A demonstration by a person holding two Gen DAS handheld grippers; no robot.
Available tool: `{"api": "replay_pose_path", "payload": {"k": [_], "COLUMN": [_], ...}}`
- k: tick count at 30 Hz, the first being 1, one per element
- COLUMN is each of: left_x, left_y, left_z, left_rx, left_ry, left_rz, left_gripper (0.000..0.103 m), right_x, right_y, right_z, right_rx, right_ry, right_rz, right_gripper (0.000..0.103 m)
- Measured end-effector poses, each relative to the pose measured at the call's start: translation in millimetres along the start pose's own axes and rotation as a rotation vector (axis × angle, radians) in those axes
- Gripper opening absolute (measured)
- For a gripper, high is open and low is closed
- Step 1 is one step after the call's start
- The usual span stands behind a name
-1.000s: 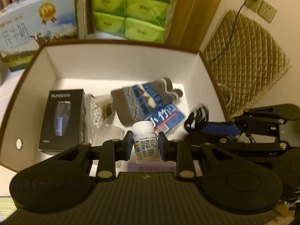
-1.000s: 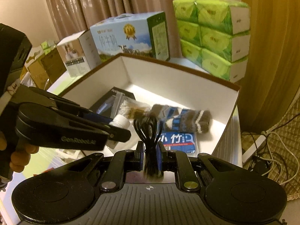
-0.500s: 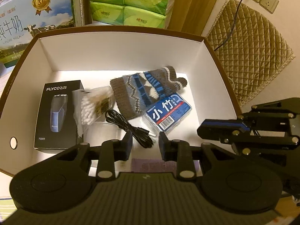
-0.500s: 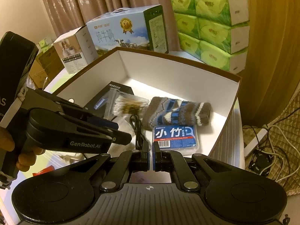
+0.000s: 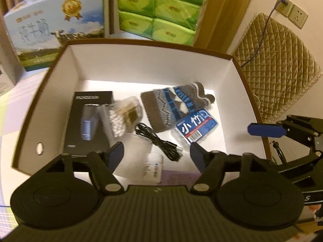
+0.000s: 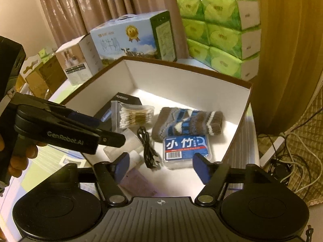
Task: Organize objects
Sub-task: 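Withdraw both tools from the brown box toward the red packet and white clip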
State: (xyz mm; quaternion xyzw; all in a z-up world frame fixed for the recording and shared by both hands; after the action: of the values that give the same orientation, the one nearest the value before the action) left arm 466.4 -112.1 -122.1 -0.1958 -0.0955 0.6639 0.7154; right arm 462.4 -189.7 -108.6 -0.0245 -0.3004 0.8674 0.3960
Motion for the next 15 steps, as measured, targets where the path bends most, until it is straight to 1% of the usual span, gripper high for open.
{"api": "replay_pose_path", "payload": {"k": [1, 3, 5, 11, 15], "left_x": [2.1, 7.5, 12.1, 26.0, 31.4], "left_y": [0.4, 1.5, 3.2, 11.4, 19.6], "left_z": [3.7, 12.9, 23.8, 50.1, 65.3], "left_rx": [-0.005, -0.021, -0.042, -0.065, -0.083], "left_ry": [-0.004, -0.018, -0.028, -0.071, -0.076], "left_rz": [0.008, 0.031, 0.045, 0.087, 0.111], "left_gripper": [0.076, 0.083, 0.085, 0.089, 0.090], "right_x": [0.4, 2.5, 4.6, 11.1, 17.3], "right_y": [-0.4, -0.6, -0.2, 4.1, 7.4], "right_z": [1.7, 6.8, 11.6, 21.7, 30.4], "right_rx": [-0.006, -0.025, -0.039, -0.058, -0.071], "right_ry": [0.003, 0.006, 0.015, 0.020, 0.009], "right_rz": [-0.005, -0.009, -0.017, -0.047, -0.060], "right_gripper": [0.083, 0.095, 0.101, 0.101, 0.101]}}
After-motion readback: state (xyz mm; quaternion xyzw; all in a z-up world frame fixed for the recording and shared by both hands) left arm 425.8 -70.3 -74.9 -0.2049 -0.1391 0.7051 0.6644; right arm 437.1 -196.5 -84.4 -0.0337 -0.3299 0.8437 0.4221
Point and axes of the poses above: each gripper's, at about its wrist camera, not at the fingertips, and z roughly against the way its jaws point, x to its left, y to its underside, the point moved 10 cm from there along -z, roughly the way its jaws point, and after that the axes turned 9 degrees about x, right-handed, at the moved point
